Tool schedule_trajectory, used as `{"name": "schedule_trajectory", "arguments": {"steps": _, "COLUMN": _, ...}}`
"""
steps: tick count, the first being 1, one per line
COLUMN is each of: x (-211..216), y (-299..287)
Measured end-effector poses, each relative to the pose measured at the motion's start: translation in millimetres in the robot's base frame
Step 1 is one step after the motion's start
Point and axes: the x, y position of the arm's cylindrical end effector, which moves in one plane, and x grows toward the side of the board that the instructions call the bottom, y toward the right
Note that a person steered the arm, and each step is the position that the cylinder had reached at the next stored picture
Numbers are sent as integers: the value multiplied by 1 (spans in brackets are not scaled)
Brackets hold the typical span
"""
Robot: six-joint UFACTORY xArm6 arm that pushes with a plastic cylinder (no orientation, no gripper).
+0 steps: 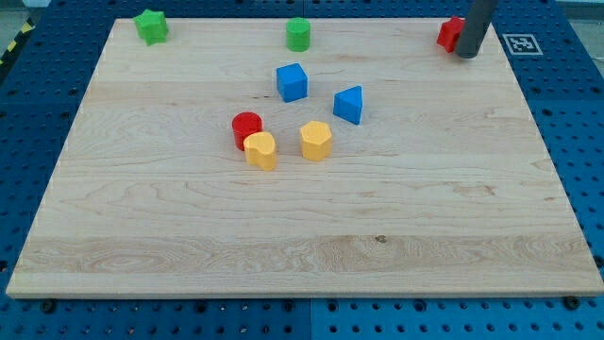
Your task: Slide the blue cube to the top left side of the red circle
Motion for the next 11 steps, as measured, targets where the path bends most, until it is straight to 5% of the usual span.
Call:
{"name": "schedule_trajectory", "arguments": {"steps": 1, "x": 12, "y": -4}}
{"name": "schedule_trajectory", "arguments": {"steps": 4, "x": 52, "y": -193}}
{"name": "schedule_trajectory", "arguments": {"steps": 7, "x": 70, "y": -283}}
{"name": "schedule_trajectory", "arguments": {"steps": 11, "x": 106, "y": -291}}
